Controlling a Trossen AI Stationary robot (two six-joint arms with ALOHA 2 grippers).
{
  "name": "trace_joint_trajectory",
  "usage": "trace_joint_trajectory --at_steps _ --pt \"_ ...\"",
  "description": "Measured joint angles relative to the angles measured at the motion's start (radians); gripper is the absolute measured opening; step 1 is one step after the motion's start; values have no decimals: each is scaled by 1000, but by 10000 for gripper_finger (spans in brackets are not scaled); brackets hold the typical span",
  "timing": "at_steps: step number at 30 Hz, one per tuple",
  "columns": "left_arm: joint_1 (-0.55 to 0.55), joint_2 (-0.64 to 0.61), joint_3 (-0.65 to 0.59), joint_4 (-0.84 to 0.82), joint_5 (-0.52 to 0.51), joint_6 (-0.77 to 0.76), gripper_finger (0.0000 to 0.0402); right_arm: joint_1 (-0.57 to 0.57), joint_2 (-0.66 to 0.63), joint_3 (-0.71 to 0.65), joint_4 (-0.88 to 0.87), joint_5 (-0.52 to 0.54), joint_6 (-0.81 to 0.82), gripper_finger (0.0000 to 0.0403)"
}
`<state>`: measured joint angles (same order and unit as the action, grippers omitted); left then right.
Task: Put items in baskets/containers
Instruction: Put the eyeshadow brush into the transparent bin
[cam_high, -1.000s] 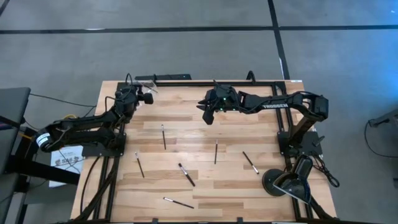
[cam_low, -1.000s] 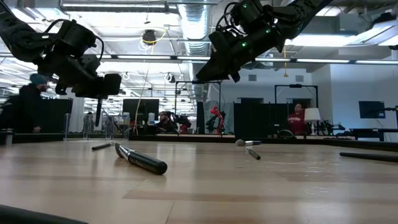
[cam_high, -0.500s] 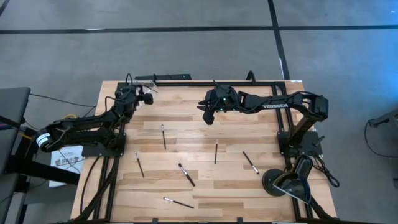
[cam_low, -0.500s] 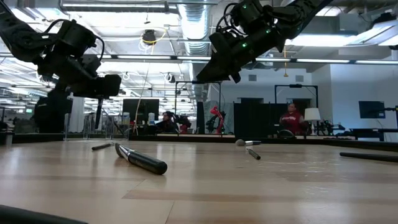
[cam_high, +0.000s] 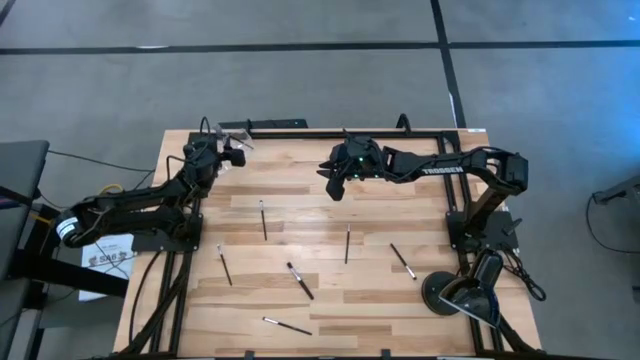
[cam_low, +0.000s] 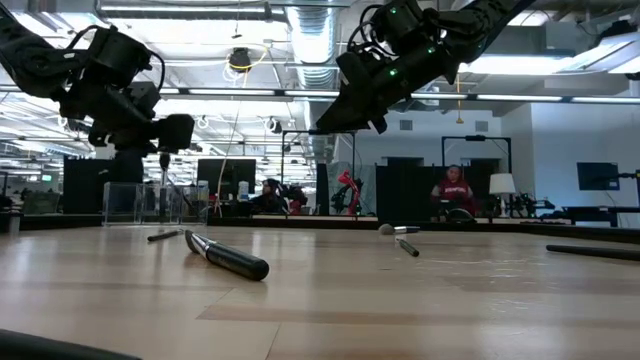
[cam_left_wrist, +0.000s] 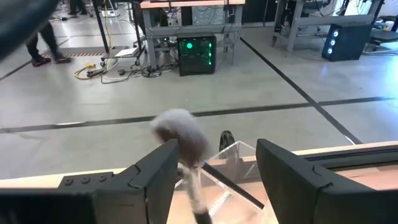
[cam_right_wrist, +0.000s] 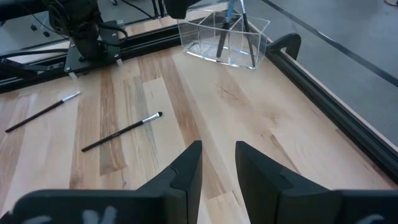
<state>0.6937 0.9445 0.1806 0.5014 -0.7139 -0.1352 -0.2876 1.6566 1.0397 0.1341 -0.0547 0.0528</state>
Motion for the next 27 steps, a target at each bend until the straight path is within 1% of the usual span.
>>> trace_joint_trajectory --at_steps 4,7,12,14,17,20,24,27 --pt "0 -25 0 0 0 3 212 0 0 0 -2 0 0 87" --pt "-8 -69 0 0 0 27 212 0 0 0 -13 0 -1 87" --pt "-64 -173 0 2 1 56 209 -5 0 0 -49 2 -1 87" --pt "-93 -215 0 9 23 56 206 -10 0 0 -65 2 0 87" --pt "-135 -260 0 42 98 51 204 -22 0 0 -89 3 28 87" --pt "-172 -278 0 84 197 39 202 -36 0 0 -137 10 91 87" --pt "-207 -276 0 144 313 3 203 -55 0 0 -246 105 170 87" --pt "-219 -276 0 184 379 -1 200 -69 0 0 -324 160 203 87"
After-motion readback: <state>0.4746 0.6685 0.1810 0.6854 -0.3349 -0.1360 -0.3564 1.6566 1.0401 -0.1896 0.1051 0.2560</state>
